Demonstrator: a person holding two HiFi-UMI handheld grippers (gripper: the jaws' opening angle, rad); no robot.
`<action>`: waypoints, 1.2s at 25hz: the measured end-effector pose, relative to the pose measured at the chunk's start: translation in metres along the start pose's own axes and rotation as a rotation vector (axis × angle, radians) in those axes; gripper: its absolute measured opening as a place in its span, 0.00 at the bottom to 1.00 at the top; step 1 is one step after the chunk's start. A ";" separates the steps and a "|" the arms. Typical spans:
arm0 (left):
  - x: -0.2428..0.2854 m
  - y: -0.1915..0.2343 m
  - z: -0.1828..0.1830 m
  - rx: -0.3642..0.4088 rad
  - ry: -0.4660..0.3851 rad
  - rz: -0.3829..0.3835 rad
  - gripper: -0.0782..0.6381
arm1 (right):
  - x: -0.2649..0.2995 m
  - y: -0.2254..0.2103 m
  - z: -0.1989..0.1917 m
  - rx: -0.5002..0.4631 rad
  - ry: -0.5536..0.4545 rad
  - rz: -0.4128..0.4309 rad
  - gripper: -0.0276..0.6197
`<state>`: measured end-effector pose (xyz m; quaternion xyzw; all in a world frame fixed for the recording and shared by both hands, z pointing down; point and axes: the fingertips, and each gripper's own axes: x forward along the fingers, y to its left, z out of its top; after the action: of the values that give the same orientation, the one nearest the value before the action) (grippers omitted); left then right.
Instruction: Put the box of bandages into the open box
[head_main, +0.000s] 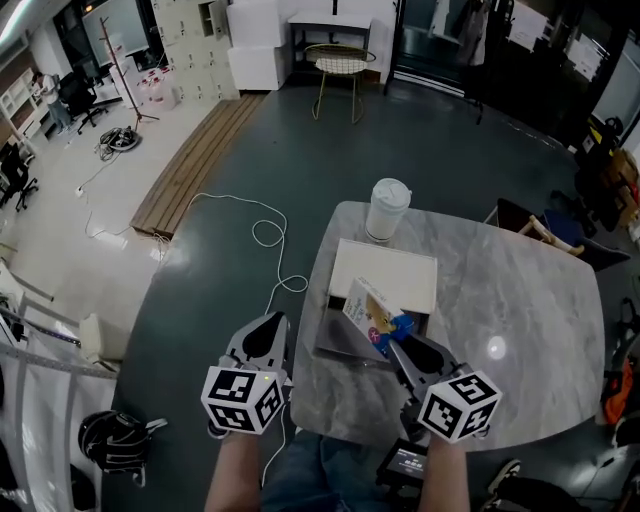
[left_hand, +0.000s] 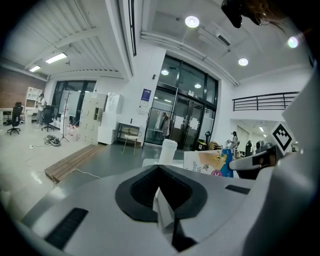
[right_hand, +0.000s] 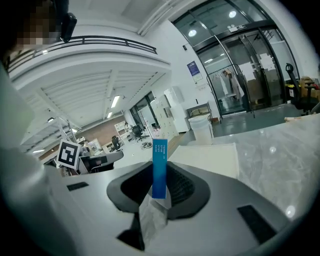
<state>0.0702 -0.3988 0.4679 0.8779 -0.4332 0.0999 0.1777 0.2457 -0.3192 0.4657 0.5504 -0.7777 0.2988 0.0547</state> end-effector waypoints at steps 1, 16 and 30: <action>-0.003 0.006 -0.007 -0.008 0.006 0.009 0.12 | 0.003 0.002 -0.008 0.001 0.011 0.002 0.19; -0.021 0.038 -0.044 -0.052 0.075 0.104 0.12 | 0.036 -0.008 -0.068 0.135 0.223 0.020 0.19; -0.015 0.056 -0.031 -0.063 0.056 0.155 0.12 | 0.069 -0.021 -0.085 0.342 0.425 0.012 0.19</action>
<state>0.0159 -0.4076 0.5043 0.8325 -0.4978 0.1244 0.2092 0.2168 -0.3359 0.5726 0.4720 -0.6903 0.5349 0.1208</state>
